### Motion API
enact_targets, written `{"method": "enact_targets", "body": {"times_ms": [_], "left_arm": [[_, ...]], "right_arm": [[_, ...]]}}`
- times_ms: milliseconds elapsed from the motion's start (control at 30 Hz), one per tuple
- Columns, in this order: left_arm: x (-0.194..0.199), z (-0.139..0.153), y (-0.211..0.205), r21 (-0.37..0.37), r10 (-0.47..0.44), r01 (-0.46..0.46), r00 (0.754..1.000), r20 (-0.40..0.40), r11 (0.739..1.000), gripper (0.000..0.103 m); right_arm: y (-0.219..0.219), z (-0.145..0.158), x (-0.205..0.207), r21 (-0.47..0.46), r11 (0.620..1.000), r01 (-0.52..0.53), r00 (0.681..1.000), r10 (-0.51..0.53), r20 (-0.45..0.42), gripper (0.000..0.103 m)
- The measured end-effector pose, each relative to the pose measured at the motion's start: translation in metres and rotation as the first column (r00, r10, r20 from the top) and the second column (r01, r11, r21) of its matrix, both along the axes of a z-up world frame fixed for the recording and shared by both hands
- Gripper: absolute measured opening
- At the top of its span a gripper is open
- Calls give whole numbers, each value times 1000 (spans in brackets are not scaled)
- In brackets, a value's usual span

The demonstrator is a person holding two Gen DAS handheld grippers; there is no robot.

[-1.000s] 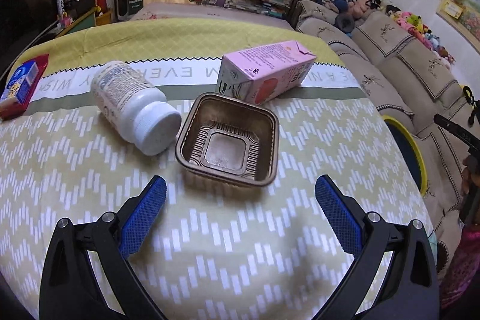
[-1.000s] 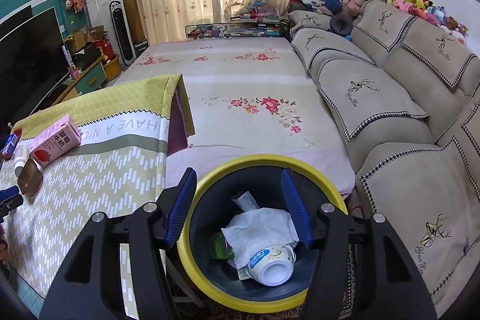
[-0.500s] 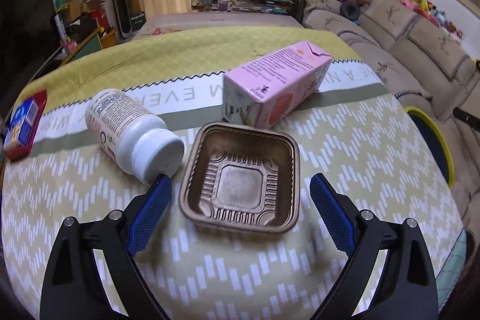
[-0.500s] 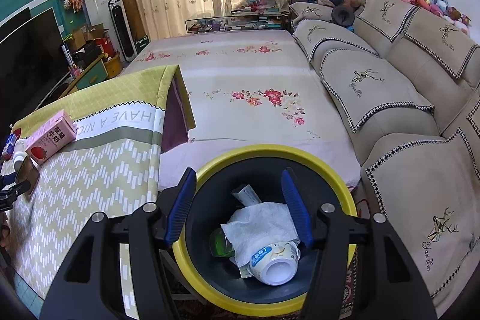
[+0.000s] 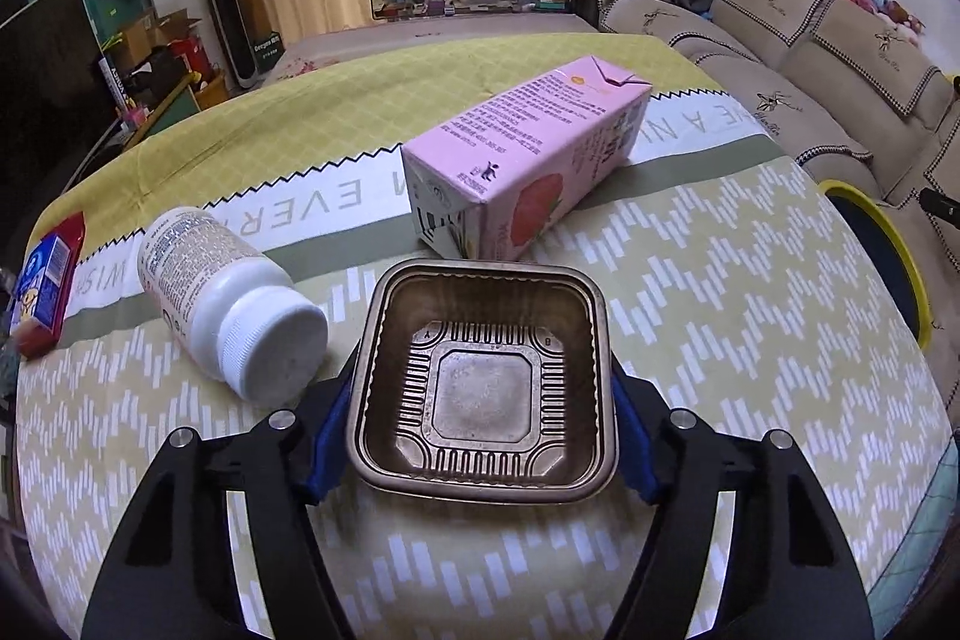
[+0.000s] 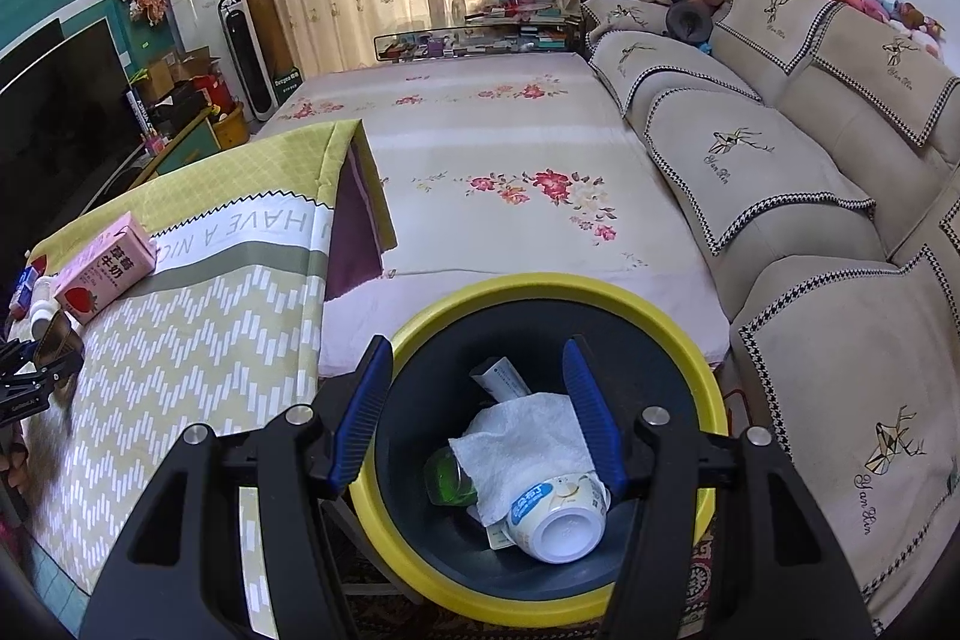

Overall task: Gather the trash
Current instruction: 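Carry the brown tray over the bin with the left tool and release it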

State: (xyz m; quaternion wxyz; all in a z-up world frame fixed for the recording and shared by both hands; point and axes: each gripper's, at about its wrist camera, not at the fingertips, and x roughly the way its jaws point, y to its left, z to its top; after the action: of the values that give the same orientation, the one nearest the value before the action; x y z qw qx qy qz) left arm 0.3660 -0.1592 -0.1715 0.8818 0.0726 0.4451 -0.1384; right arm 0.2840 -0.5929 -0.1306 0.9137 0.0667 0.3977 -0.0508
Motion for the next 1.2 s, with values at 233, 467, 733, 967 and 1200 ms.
{"method": "enact_targets", "body": {"times_ms": [233,467,733,967,1200], "left_arm": [[-40,25,-13,-23,-75,75,997,30,997,69],[-74,58,-64,-63,-219,224,973,70,973,69],[-99,79,-163,-84,-411,418,908,83,905,69],[-96,77,-248,-94,-510,514,858,63,853,69],[-78,56,-328,-48,-559,561,828,39,827,70]], "right_arm": [[-3,3,-21,21,1000,6,1000,-7,23,56],[-9,5,-61,19,999,39,998,-40,54,57],[-34,2,-115,0,992,126,989,-125,74,58],[-62,1,-147,11,981,194,977,-194,90,62],[-86,-9,-165,53,970,239,966,-243,87,62]]}}
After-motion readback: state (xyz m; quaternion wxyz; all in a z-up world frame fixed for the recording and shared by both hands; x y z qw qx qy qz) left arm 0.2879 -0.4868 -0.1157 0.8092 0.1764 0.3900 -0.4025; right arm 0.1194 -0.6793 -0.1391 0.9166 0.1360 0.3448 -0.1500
